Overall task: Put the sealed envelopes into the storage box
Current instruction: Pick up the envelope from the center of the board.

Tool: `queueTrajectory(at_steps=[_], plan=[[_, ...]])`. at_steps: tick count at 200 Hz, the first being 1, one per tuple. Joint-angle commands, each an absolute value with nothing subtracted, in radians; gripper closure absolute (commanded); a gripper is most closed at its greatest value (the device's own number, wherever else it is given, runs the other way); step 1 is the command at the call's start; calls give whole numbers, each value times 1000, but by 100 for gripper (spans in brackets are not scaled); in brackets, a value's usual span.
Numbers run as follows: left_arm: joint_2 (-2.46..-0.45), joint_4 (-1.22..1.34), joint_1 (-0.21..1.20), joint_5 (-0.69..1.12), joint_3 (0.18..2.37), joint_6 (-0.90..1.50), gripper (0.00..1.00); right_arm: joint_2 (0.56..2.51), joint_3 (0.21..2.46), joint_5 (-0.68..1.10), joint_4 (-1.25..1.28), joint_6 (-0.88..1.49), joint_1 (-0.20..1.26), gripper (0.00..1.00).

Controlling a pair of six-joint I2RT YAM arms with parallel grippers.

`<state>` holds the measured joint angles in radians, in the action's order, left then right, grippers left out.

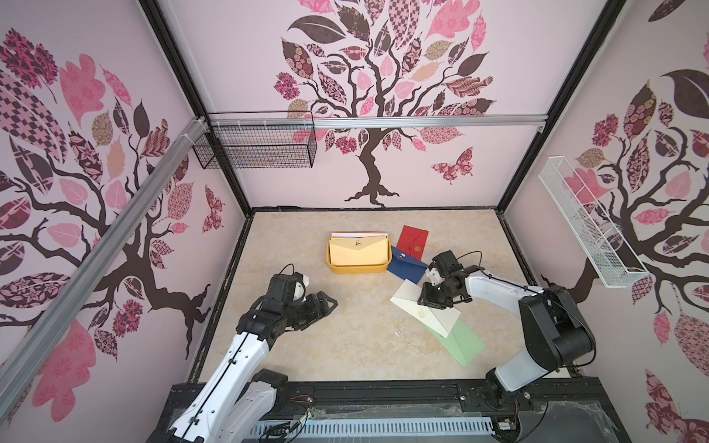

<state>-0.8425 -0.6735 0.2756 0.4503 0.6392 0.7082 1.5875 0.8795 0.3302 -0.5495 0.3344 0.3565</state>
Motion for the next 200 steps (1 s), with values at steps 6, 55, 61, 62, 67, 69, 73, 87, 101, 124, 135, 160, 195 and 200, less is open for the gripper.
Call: queueTrajectory(at_steps=[6,55,61,62,67,69,73,87,101,124,135,160,195,200], plan=[[-844,-657,282,456,634,704,23,1558,874,371,-547,334,356,72],[-848,-656,282,454,634,704,23,1530,863,417,-517,340,357,82],[-849,-655,282,454,634,704,23,1527,859,425,-511,343,357,76],[-850,-655,282,454,634,704,23,1527,858,426,-508,343,357,75],[-851,-655,283,454,633,705,23,1525,855,437,-503,344,356,73],[-851,-655,282,453,634,704,23,1525,853,443,-501,344,356,72],[-851,-655,282,453,634,705,23,1523,850,455,-496,344,357,71],[-853,-655,282,452,634,704,23,1522,833,491,-471,348,357,67],[-853,-654,283,451,632,704,23,1522,810,518,-440,359,359,65],[-856,-655,282,453,633,704,23,1532,783,524,-418,359,370,64],[-853,-655,283,453,633,705,23,1536,775,525,-415,360,376,65],[-853,-655,284,453,631,706,23,1521,739,540,-374,370,392,65],[-850,-654,287,453,629,709,23,1505,720,561,-335,379,405,75],[-851,-655,287,453,630,709,23,1505,720,565,-332,380,405,77]])
